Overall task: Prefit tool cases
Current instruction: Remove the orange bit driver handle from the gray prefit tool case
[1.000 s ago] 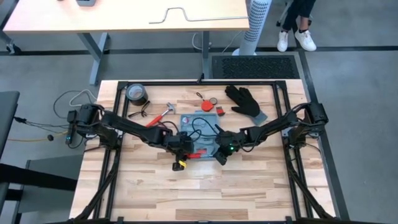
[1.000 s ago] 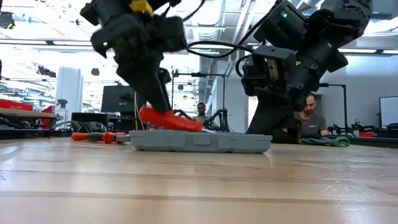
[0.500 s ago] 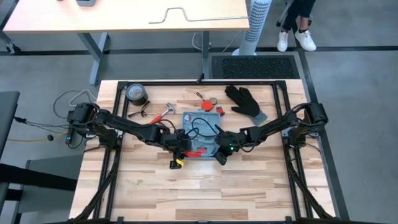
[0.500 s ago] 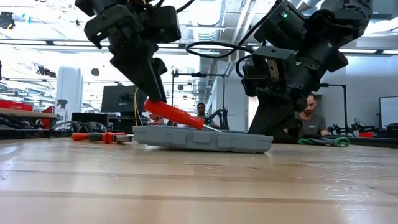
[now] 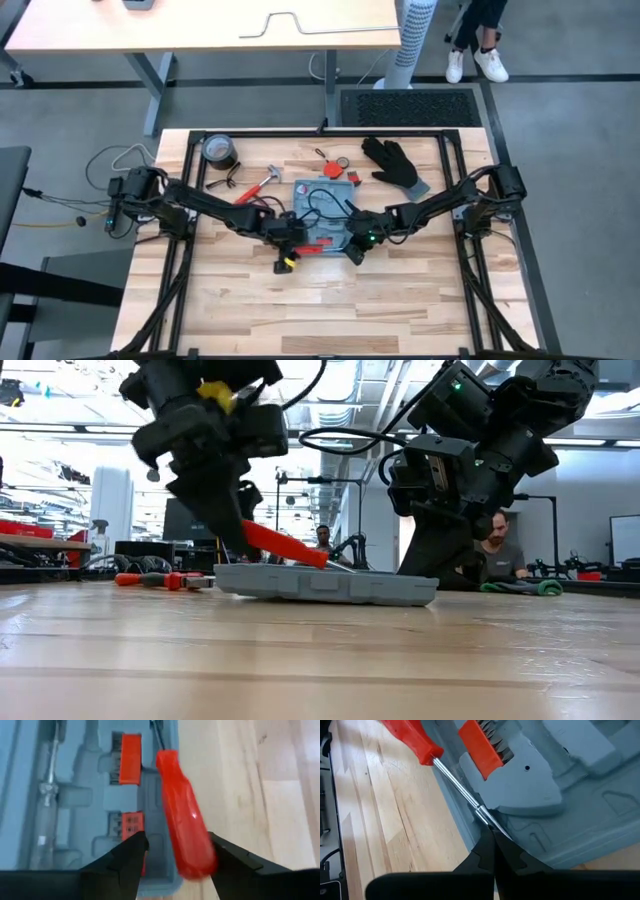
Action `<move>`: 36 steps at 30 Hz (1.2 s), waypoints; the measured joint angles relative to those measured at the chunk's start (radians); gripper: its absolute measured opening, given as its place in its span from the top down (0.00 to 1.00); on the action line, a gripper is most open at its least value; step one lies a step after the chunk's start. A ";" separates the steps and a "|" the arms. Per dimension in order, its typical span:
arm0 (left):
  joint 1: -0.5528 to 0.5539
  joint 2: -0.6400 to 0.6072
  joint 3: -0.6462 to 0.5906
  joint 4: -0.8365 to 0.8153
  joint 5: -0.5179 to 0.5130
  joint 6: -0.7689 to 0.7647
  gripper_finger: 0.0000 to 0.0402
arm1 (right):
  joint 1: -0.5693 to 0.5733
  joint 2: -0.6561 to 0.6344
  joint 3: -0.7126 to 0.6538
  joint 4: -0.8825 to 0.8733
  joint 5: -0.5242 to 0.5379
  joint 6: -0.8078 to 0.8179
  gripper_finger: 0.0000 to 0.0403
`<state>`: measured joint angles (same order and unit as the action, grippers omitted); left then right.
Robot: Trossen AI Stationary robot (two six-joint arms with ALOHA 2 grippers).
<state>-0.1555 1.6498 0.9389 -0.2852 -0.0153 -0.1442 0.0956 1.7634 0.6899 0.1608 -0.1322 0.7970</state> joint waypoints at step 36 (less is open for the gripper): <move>0.006 -0.262 0.005 -0.201 -0.076 -0.124 0.84 | -0.002 -0.136 -0.013 0.007 0.047 -0.032 0.72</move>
<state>-0.1499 1.3881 0.9443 -0.4860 -0.0912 -0.2680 0.0932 1.6270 0.6769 0.1676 -0.0849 0.7654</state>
